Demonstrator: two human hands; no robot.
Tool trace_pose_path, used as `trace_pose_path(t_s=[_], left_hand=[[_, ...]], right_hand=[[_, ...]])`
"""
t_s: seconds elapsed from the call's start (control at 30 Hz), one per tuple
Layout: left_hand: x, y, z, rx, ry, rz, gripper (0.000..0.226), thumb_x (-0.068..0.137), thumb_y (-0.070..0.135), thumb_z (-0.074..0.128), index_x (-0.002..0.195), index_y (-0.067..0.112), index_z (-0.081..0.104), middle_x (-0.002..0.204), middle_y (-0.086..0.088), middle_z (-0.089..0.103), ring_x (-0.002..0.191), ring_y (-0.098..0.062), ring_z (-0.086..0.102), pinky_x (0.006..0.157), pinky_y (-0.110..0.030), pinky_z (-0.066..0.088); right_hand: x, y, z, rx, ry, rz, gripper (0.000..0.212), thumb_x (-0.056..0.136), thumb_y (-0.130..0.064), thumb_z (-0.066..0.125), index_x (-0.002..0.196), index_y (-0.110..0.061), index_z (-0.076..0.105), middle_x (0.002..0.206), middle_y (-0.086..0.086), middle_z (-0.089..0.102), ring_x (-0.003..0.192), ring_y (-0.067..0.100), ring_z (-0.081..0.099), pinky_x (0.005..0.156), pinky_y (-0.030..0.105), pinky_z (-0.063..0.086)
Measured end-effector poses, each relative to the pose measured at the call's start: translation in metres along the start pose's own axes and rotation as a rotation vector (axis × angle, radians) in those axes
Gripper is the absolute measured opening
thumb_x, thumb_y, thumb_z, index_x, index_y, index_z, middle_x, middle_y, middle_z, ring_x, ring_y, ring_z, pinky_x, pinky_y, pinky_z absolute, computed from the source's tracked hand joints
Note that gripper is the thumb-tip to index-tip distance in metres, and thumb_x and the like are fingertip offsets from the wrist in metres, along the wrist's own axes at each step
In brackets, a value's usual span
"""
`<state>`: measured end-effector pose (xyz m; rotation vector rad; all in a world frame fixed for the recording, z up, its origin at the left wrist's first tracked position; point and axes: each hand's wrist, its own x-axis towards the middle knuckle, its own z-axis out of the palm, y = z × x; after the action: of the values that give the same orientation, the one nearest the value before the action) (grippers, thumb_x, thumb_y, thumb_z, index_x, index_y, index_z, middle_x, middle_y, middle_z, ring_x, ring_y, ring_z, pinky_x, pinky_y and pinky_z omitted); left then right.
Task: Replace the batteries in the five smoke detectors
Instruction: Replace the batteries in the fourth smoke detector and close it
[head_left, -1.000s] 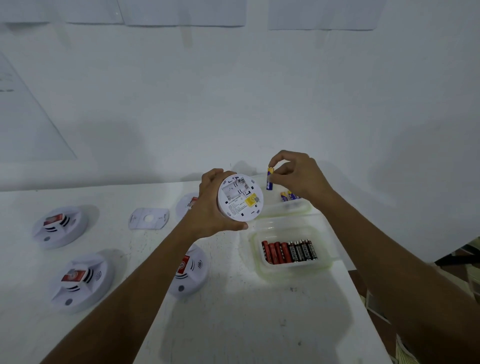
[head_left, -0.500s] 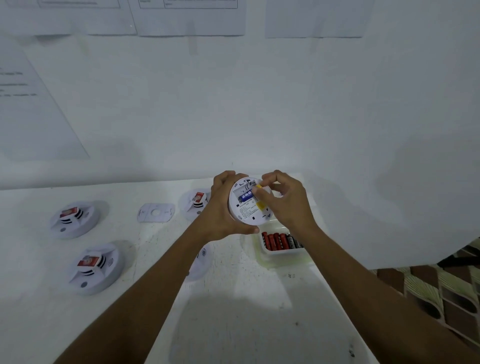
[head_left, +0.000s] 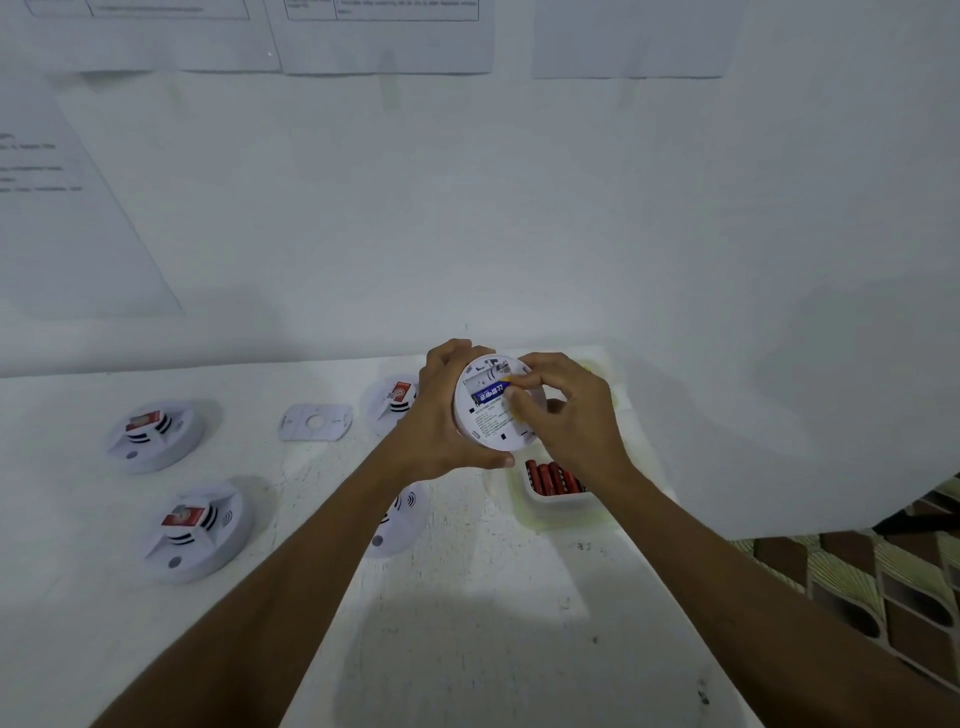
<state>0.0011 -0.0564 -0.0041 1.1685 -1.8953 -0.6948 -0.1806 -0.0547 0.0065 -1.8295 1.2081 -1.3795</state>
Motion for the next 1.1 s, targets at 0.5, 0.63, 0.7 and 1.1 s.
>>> trace_pose_path(t_s=[0.5,0.63,0.7,1.1], left_hand=[[0.013,-0.016,-0.012,0.017,0.001,-0.114,0.102,0.036,0.059,0.083,0.124,0.052,0.031,0.143,0.001,0.027,0.134,-0.017,0.027,0.114,-0.044,0.032],[0.02,-0.019,-0.012,0.018,-0.014,-0.101,0.102,0.037,0.06,0.082,0.125,0.054,0.03,0.143,-0.001,0.027,0.134,-0.019,0.028,0.114,-0.045,0.032],[0.022,-0.021,-0.013,0.007,-0.014,-0.094,0.103,0.037,0.06,0.083,0.122,0.065,0.026,0.143,0.0,0.026,0.135,-0.019,0.028,0.114,-0.046,0.033],[0.033,-0.032,-0.015,-0.018,-0.015,-0.092,0.102,0.038,0.059,0.083,0.126,0.053,0.031,0.143,0.002,0.026,0.135,-0.018,0.029,0.113,-0.047,0.035]], right_hand=[[0.093,0.049,-0.058,-0.652,-0.429,0.287,0.02,0.083,-0.01,0.069,0.099,-0.022,0.068,0.092,0.005,0.074,0.082,0.021,0.069,0.065,0.024,0.049],[0.111,0.054,-0.045,-0.891,-0.501,0.275,0.022,0.077,-0.013,0.072,0.091,-0.029,0.064,0.104,0.002,0.063,0.087,0.024,0.062,0.073,0.029,0.049],[0.114,0.058,-0.039,-0.961,-0.56,0.289,0.023,0.077,-0.017,0.076,0.095,-0.027,0.065,0.107,0.002,0.058,0.091,0.025,0.061,0.073,0.029,0.046],[0.119,0.073,-0.027,-0.808,-0.636,0.357,0.017,0.076,-0.018,0.08,0.091,-0.025,0.076,0.085,-0.004,0.067,0.078,0.015,0.062,0.066,0.023,0.044]])
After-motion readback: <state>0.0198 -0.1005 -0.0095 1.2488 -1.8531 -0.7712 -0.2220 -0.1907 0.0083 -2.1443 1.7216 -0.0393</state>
